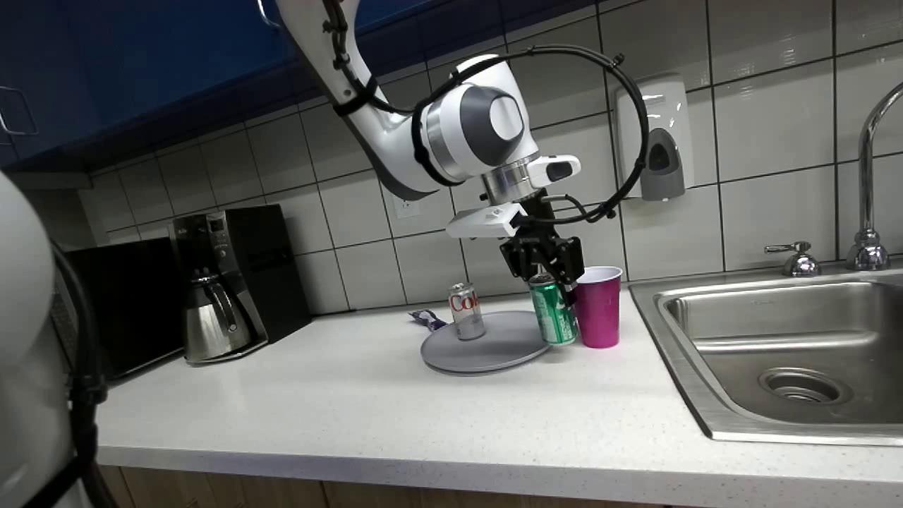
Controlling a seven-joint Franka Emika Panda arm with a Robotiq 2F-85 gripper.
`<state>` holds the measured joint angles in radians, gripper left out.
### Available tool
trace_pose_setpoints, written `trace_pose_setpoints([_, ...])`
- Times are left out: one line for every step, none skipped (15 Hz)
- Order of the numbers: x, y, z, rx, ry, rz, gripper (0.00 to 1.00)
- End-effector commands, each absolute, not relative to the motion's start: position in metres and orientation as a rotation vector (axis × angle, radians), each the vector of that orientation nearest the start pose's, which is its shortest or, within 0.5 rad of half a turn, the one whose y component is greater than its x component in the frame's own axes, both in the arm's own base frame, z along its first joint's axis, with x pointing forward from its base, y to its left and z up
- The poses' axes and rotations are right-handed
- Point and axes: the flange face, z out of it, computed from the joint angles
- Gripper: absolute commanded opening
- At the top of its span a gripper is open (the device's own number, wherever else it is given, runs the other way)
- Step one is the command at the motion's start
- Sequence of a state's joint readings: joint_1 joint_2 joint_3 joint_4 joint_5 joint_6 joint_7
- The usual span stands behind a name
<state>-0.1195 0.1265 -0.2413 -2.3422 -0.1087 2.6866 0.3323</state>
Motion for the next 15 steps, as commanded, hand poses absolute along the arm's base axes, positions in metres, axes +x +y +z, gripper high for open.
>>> trace_pose_setpoints([0.512,-0.178,0.317,-3.102,0.868,-0.388,0.38])
trace_pose_setpoints([0.514,-0.175,0.317,-3.105,0.854,-0.388,0.38])
trace_pose_setpoints([0.516,-0.171,0.317,-3.109,0.836,-0.389,0.38])
trace_pose_setpoints([0.519,-0.166,0.318,-3.115,0.814,-0.391,0.38])
trace_pose_setpoints([0.521,-0.162,0.319,-3.121,0.791,-0.392,0.38])
trace_pose_setpoints([0.524,-0.157,0.319,-3.128,0.764,-0.395,0.38])
trace_pose_setpoints([0.527,-0.151,0.319,-3.135,0.736,-0.393,0.38])
trace_pose_setpoints([0.529,-0.147,0.319,-3.141,0.709,-0.392,0.38])
trace_pose_setpoints([0.532,-0.142,0.319,-3.147,0.684,-0.388,0.38])
trace_pose_setpoints([0.533,-0.138,0.317,-3.15,0.661,-0.386,0.38])
trace_pose_setpoints([0.536,-0.133,0.316,-3.152,0.638,-0.378,0.38])
trace_pose_setpoints([0.537,-0.13,0.315,-3.155,0.619,-0.377,0.38])
trace_pose_setpoints([0.539,-0.128,0.314,-3.156,0.605,-0.374,0.38])
trace_pose_setpoints([0.541,-0.125,0.313,-3.159,0.591,-0.373,0.38])
trace_pose_setpoints([0.543,-0.123,0.311,-3.162,0.574,-0.368,0.38])
